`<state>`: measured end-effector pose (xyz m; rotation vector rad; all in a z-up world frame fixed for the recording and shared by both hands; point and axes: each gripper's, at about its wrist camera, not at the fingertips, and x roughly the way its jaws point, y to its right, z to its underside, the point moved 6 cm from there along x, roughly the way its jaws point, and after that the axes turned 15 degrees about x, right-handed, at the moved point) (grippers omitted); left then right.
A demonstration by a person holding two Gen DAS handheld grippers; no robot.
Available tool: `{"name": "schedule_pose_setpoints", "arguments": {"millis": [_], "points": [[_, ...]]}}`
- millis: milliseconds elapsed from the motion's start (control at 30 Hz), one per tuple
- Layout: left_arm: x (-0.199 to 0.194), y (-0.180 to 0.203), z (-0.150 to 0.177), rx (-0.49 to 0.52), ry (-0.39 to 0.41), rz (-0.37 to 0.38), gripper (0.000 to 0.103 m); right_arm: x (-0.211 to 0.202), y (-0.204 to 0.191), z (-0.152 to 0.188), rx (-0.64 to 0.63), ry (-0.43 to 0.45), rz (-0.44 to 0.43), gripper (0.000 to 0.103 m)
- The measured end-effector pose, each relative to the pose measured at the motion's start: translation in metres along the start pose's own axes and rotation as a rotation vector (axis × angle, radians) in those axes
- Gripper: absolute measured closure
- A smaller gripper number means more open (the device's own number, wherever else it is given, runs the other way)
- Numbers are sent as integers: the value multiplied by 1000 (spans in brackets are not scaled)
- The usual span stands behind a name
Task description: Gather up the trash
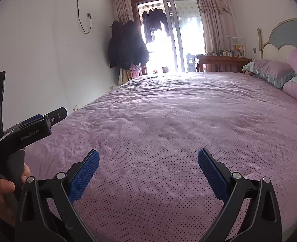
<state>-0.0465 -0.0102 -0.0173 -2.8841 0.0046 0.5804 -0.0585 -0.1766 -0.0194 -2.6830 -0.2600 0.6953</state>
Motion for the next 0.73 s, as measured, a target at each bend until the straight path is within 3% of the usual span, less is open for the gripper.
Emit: {"name": "schedule_pose_setpoints", "arguments": {"millis": [200,400,733], "points": [[14,0,-8,2,6,-24,4,12,9,-3,23,-27,5,8],[30,6,-7,17,-2,-2,4,25,16,1,46,-63,9,8],[65,0,-2,1,-82,2,4,42,37,-18,25,-58,52,8]]}}
